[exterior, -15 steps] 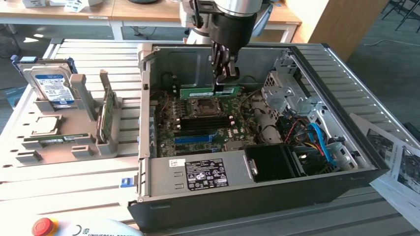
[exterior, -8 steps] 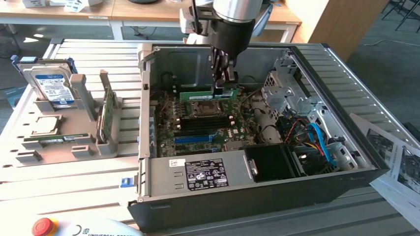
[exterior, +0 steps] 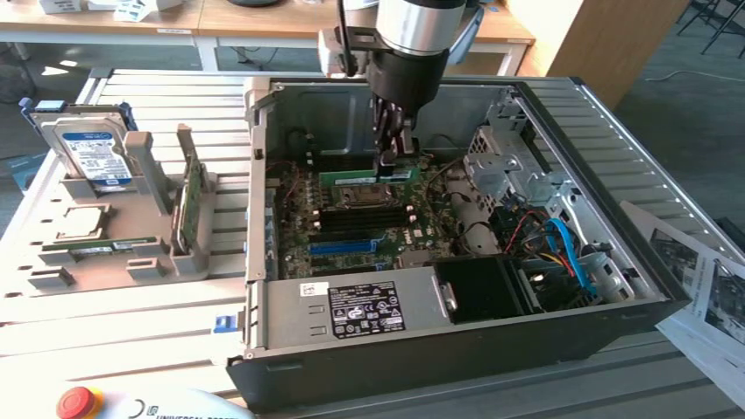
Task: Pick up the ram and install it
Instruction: 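Insert the ram into the slot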
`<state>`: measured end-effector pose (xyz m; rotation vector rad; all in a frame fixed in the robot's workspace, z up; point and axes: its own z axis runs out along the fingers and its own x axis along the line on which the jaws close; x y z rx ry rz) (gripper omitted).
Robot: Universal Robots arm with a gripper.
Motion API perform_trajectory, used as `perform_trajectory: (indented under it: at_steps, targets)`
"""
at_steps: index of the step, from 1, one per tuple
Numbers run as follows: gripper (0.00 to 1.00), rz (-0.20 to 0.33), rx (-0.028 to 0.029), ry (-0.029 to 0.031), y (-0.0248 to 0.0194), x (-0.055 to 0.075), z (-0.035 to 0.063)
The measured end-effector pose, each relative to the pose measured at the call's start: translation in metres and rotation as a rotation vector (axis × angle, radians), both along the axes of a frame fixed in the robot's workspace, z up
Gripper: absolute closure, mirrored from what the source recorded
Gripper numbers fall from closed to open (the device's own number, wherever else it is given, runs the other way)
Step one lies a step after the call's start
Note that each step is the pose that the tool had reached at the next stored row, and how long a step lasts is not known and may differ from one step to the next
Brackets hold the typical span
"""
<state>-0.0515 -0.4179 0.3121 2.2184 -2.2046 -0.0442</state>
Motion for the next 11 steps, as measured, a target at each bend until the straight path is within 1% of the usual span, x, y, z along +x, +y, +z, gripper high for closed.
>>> perform_trajectory:
  at_steps: [10,11]
  targets:
    - [0.88,0.0,-0.0001,0.0001,0.0,0.0,-0.0154]
    - [0.88,0.0,0.0,0.0,0.0,0.0,-0.0185]
